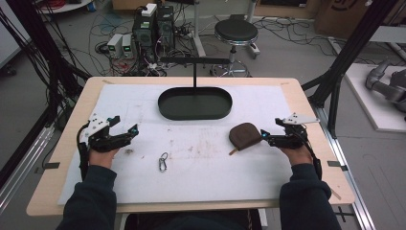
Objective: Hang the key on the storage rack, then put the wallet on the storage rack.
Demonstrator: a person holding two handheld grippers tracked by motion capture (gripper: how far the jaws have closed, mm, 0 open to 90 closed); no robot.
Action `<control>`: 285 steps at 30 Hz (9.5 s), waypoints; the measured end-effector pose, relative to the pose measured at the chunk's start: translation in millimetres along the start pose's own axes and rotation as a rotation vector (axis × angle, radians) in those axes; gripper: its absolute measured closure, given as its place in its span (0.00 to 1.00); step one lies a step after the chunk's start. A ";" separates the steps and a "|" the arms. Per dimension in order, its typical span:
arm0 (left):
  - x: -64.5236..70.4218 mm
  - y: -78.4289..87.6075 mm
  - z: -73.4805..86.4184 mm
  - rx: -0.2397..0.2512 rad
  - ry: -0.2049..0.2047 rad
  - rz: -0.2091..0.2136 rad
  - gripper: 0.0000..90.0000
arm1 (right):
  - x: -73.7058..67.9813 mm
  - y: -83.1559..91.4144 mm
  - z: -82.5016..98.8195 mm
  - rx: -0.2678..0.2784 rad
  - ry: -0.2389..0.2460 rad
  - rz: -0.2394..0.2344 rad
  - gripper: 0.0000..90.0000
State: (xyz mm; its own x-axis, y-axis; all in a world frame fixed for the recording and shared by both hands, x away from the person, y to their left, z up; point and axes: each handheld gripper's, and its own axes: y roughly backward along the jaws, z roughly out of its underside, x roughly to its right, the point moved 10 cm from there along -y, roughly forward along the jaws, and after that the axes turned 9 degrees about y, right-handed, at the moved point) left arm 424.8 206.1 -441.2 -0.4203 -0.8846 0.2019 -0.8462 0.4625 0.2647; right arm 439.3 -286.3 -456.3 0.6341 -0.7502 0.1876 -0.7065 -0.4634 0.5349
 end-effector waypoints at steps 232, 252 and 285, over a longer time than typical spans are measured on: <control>7.3 -174.2 -137.3 -0.183 -0.011 0.228 0.97 | -7.6 -5.6 -5.6 0.047 -0.030 -0.086 0.23; -1.8 -76.4 -102.8 0.017 0.098 0.148 0.24 | -13.7 -10.8 -9.8 0.035 0.008 -0.083 0.23; 15.1 -11.1 -1.8 -0.074 -0.036 0.082 0.20 | -25.5 -18.7 -0.4 -0.063 -0.032 -0.033 0.23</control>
State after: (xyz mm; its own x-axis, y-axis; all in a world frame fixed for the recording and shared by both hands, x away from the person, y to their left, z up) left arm 428.5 187.8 -439.5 -0.4996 -0.8447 0.1919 -0.7829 0.5351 0.3174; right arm 436.5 -258.4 -470.7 0.6457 -0.7501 0.1431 -0.6635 -0.4584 0.5913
